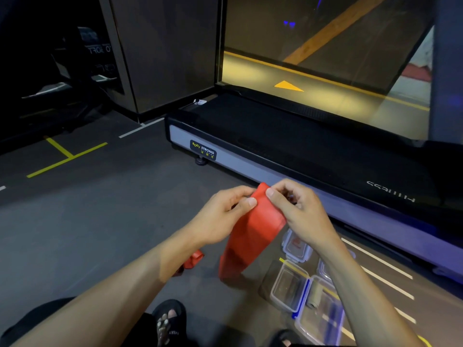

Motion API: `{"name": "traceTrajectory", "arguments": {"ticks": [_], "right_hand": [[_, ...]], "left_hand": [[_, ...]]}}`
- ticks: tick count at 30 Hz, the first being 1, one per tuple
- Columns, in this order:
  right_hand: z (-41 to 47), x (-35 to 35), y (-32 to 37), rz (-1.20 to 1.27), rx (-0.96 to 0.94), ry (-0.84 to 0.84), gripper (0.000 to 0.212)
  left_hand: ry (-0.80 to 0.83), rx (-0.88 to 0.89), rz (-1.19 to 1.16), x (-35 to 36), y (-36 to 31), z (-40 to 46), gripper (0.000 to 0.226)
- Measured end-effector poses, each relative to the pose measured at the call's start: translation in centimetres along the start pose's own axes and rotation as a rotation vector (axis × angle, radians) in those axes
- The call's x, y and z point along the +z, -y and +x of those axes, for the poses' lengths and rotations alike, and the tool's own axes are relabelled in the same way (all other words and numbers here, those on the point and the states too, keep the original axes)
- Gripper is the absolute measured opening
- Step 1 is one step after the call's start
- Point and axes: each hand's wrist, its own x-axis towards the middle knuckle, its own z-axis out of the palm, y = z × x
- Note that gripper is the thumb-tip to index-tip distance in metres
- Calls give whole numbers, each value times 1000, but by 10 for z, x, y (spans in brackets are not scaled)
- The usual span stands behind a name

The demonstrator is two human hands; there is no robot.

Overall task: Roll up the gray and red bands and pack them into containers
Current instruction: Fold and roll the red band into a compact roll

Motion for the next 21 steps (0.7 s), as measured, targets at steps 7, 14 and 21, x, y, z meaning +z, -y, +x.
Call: {"name": "traceTrajectory", "arguments": {"ticks": [7,14,21], "right_hand": [[0,-1,3,125,65,97,26],[1,-1,5,240,156,207,37],[-1,2,2,103,105,261,39]], "left_hand": [[52,-10,-156,1,1,5,43],[104,28,-161,3,-5,4,37],[18,-8,-80,0,-3,2,27]]}}
